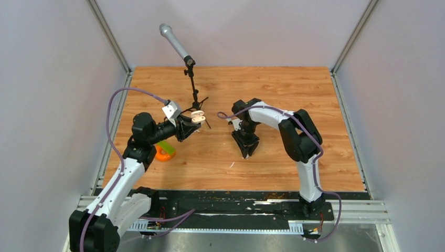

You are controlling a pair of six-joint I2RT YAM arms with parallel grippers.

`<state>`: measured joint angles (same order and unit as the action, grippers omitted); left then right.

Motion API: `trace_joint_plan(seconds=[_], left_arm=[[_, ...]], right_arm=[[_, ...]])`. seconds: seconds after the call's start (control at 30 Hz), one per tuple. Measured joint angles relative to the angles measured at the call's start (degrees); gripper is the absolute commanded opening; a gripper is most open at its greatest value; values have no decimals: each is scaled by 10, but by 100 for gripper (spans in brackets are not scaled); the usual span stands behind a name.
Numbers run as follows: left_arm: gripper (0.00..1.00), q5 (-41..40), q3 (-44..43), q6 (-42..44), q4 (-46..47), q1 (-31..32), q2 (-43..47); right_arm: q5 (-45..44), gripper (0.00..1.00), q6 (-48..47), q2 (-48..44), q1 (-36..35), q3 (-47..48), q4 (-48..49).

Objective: Insert the wireless bluetooth earbuds into the charging case
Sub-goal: Pick up the earbud from the center of the board.

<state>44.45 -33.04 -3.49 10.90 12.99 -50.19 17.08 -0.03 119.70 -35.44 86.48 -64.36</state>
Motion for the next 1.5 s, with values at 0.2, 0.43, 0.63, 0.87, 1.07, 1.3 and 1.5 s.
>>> trace_joint_plan(seconds=[0.2, 0.43, 0.63, 0.87, 1.07, 1.3, 1.5], left_arm=[[3, 0, 0, 0, 0, 0, 0], [2, -5, 0, 0, 0, 0, 0], [2, -8, 0, 0, 0, 0, 0], [2, -10, 0, 0, 0, 0, 0], [3, -10, 1, -1, 1, 0, 1], [3, -11, 13, -6, 10, 0, 3], [3, -11, 14, -12, 21, 0, 2]], right_arm=[[-22, 26, 0, 10, -9, 10, -7], [-22, 22, -1, 11, -13, 13, -9], [-34, 31, -1, 11, -13, 13, -7], [-56, 32, -6, -3, -13, -4, -3], [-72, 32, -16, -27, -13, -50, -8], [-81, 32, -27, -33, -19, -56, -9], [-90, 30, -45, -37, -21, -60, -1]])
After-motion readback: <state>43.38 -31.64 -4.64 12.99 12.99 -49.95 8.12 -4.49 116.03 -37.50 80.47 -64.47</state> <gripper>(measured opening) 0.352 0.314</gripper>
